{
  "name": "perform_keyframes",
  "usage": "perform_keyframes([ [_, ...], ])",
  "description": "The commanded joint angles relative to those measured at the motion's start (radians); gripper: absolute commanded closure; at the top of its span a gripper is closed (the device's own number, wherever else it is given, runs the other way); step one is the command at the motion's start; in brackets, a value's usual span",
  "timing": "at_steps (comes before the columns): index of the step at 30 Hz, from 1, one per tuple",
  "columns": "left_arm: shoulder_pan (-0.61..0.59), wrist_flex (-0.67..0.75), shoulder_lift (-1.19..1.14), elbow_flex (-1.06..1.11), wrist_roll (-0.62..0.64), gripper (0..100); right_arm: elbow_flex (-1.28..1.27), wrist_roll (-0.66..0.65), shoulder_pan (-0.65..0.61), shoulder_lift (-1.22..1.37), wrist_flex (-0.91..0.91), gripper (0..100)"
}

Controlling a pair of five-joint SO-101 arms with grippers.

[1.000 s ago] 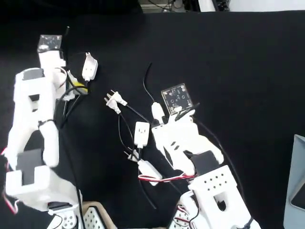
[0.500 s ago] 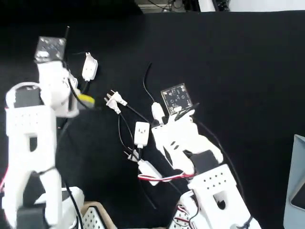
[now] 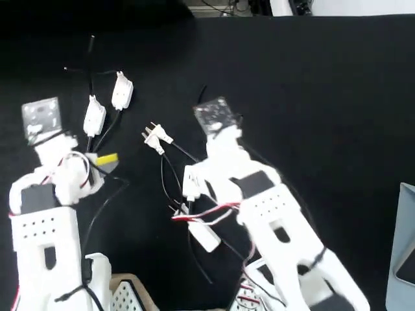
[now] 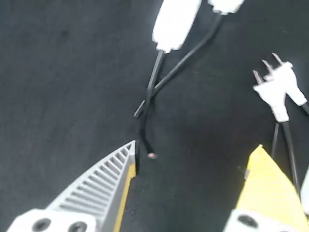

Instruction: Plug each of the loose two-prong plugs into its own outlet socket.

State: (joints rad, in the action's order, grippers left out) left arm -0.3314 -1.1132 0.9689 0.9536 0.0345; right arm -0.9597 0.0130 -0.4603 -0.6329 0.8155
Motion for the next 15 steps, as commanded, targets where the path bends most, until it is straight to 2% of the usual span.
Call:
perform_keyframes([
  [1, -0.036, 0.072, 0.074, 0.087, 0.064, 65, 0.173, 0.005, -0.089, 0.162, -0.023, 86.8],
  [7, -0.036, 0.095, 0.107, 0.154, 0.072, 65, 0.355, 0.005, -0.166, 0.456, -0.054, 83.9],
  [15, -0.071, 0.094, 0.107, 0.173, 0.072, 65, 0.55, -0.005, -0.16, 0.819, -0.184, 83.9],
])
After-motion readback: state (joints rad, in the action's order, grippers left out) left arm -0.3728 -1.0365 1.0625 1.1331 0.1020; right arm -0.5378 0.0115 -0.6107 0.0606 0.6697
